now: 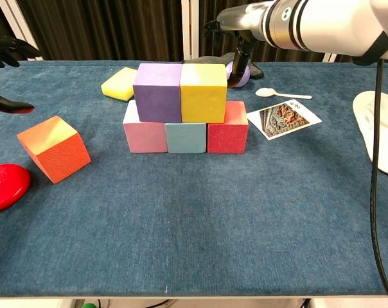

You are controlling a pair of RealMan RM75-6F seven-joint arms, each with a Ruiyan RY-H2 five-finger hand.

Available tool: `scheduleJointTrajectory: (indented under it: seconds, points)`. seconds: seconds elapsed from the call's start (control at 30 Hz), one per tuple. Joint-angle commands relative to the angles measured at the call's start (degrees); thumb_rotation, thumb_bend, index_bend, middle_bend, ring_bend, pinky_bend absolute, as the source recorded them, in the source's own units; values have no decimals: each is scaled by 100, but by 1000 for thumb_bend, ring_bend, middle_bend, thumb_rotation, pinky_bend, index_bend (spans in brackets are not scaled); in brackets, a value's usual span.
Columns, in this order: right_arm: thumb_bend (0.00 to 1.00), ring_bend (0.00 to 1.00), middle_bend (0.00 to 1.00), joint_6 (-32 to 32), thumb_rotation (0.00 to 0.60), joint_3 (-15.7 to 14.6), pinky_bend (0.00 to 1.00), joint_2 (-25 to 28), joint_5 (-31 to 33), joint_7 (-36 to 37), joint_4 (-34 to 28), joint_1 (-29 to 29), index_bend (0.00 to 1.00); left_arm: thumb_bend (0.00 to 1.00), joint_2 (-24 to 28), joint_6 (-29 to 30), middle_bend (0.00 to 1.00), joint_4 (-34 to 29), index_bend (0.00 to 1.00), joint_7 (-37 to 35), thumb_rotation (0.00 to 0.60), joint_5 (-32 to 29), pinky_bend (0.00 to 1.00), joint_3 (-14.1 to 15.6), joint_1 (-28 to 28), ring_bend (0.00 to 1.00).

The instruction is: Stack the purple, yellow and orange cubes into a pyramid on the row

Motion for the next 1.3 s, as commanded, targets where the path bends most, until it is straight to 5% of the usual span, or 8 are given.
scheduleJointTrajectory:
  seconds: [0.03,0.27,0.5,0.7,1.03,1.3]
  points:
    - [176,20,100,-8,600,6,0,-17,4,-22,9,2,26,121,-12,-20,84,3,124,27,437,-22,118,11,-13,114]
    - [176,20,100,145,600,-56,0,233,-95,-22,-348,-157,25,121,-23,-184,84,4,126,159,444,-93,119,89,-84,114]
    - [176,20,106,687,600,-283,0,1147,-759,271,-1370,-787,22,121,165,-368,84,-100,132,205,468,57,118,208,-139,114]
    - [176,20,117,1296,600,-569,0,1962,-1776,884,-2182,-1647,21,121,445,-503,86,-219,137,247,592,234,118,329,-164,114]
    - [176,20,126,1787,600,-999,0,2864,-3354,1943,-2819,-2892,20,128,520,-529,87,-262,138,460,600,306,117,478,-182,114]
    - [176,19,125,2039,600,-1104,0,3020,-4200,2313,-2973,-3490,20,157,480,-937,88,154,138,456,600,770,113,660,-373,114]
